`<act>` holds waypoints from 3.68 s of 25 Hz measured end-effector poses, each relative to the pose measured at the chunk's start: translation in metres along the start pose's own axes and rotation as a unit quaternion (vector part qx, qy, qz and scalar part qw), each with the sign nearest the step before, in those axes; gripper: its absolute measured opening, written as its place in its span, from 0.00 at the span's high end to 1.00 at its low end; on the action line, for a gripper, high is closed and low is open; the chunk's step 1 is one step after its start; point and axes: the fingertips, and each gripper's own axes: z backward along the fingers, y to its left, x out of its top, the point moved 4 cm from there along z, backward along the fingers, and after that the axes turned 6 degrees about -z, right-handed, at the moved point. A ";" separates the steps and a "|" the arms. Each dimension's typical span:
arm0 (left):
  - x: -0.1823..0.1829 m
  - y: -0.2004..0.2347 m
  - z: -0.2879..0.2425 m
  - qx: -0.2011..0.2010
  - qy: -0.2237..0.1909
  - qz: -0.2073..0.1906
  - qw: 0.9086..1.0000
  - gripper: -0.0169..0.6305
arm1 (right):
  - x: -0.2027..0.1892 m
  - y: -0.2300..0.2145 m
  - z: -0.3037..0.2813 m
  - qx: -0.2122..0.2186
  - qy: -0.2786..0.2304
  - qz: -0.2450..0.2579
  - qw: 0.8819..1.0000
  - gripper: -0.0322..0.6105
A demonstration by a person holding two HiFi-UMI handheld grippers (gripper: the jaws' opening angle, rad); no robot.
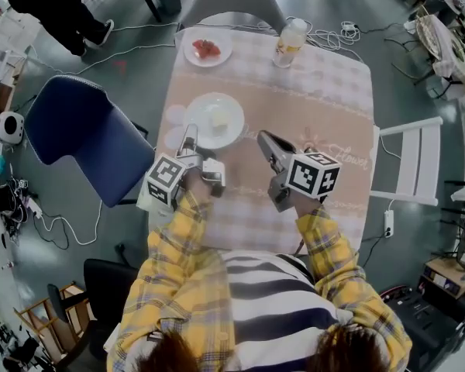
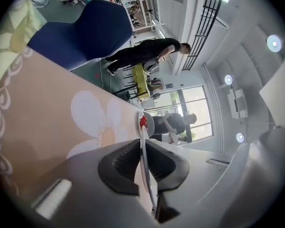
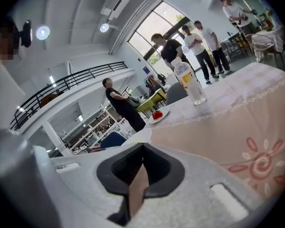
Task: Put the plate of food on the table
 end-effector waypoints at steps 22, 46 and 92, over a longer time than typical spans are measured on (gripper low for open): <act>0.037 0.026 -0.045 0.085 -0.082 -0.025 0.993 0.93 | -0.001 -0.016 -0.074 0.019 0.021 -0.022 0.999 0.95; 0.052 0.024 -0.082 0.194 -0.042 -0.138 0.970 0.93 | -0.018 -0.009 -0.086 0.037 0.049 -0.025 0.998 0.95; -0.051 -0.040 0.096 0.011 0.102 -0.342 0.934 0.98 | -0.052 0.053 -0.021 0.032 0.011 0.044 0.998 0.95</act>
